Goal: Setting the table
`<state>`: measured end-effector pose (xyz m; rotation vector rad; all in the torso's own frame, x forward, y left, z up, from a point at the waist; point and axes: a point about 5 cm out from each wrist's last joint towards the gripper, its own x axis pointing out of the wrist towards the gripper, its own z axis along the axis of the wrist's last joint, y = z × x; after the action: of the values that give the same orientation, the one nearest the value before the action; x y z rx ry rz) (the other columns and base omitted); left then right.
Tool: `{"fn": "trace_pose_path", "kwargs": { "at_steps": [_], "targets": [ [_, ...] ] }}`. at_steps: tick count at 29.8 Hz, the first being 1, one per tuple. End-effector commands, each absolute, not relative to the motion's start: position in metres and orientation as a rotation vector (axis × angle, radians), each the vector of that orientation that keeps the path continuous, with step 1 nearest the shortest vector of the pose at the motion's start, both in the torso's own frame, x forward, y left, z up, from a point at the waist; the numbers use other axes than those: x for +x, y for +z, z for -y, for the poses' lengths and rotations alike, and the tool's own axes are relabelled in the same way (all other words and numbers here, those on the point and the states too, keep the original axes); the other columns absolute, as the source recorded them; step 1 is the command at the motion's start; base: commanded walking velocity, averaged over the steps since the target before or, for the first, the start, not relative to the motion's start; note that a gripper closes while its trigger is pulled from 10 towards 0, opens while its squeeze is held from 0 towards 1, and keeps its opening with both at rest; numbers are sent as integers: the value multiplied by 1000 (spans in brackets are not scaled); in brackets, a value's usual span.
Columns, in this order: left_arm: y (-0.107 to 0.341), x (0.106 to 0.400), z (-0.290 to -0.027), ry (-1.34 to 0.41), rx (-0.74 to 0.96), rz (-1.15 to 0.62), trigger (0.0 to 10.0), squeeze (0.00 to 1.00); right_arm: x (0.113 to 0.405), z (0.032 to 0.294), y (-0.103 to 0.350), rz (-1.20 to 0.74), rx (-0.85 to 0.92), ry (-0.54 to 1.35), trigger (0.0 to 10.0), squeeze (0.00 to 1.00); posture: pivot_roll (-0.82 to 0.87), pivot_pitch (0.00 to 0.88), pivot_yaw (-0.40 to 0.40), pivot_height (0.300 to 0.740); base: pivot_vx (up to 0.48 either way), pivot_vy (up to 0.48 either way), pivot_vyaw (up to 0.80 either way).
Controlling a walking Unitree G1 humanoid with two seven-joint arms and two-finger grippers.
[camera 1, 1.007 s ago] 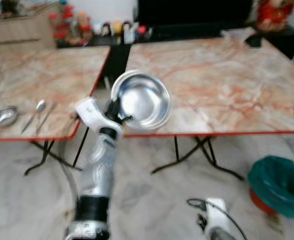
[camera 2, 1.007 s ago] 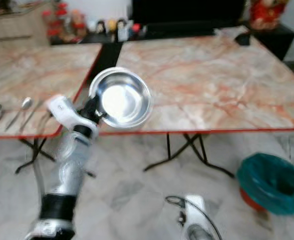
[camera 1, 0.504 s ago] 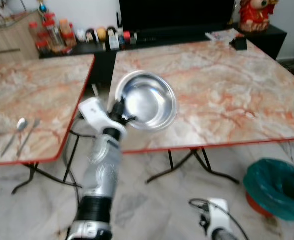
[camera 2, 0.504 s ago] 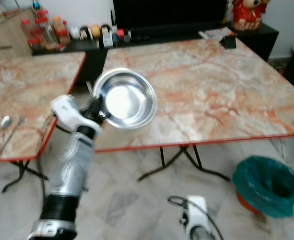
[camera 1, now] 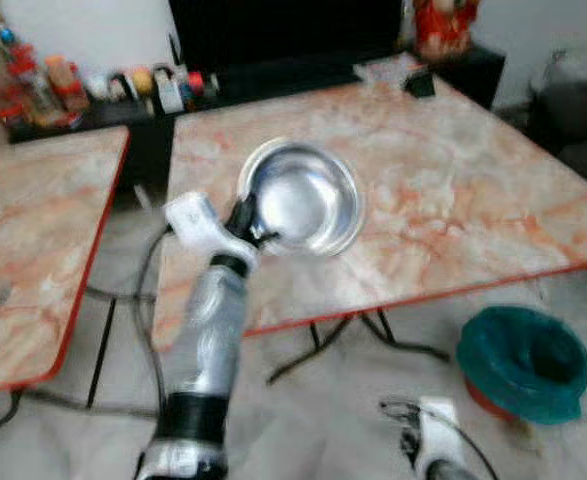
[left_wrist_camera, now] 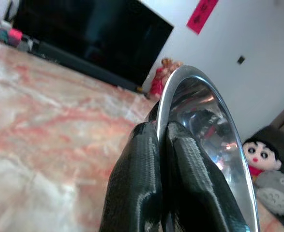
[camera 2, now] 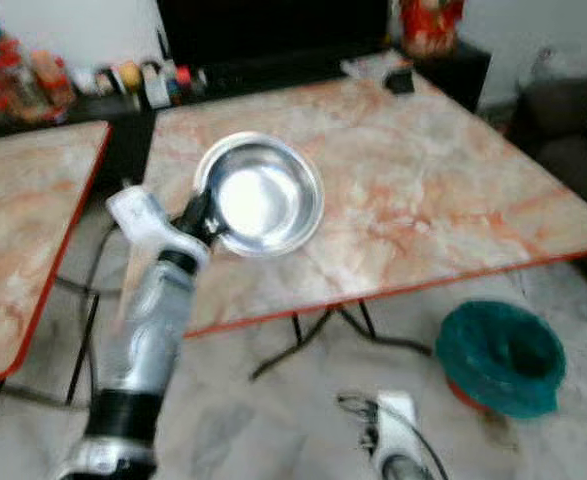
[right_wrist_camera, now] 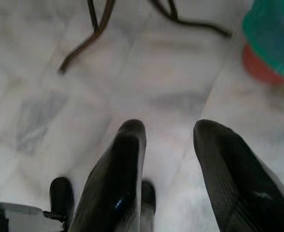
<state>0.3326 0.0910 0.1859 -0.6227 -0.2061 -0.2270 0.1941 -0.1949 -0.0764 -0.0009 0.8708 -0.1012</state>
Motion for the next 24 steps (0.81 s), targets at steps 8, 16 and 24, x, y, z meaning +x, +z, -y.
{"fn": "trace_pose_path", "kwargs": {
  "at_steps": [8,16,24],
  "targets": [
    [189,336,-105,-163,-610,229,10000,0,199,181,-75,-858,27,-72,10000,0,17,0,57,740,0,0,0],
    [187,336,-107,-152,-592,222,10000,0,201,181,-74,-853,-5,-60,10000,0,19,0,56,740,0,-30,0],
    [185,336,-107,-144,-587,216,10000,0,200,184,-75,-850,-4,-75,10000,0,16,0,57,740,251,-339,113]
  ]
}}
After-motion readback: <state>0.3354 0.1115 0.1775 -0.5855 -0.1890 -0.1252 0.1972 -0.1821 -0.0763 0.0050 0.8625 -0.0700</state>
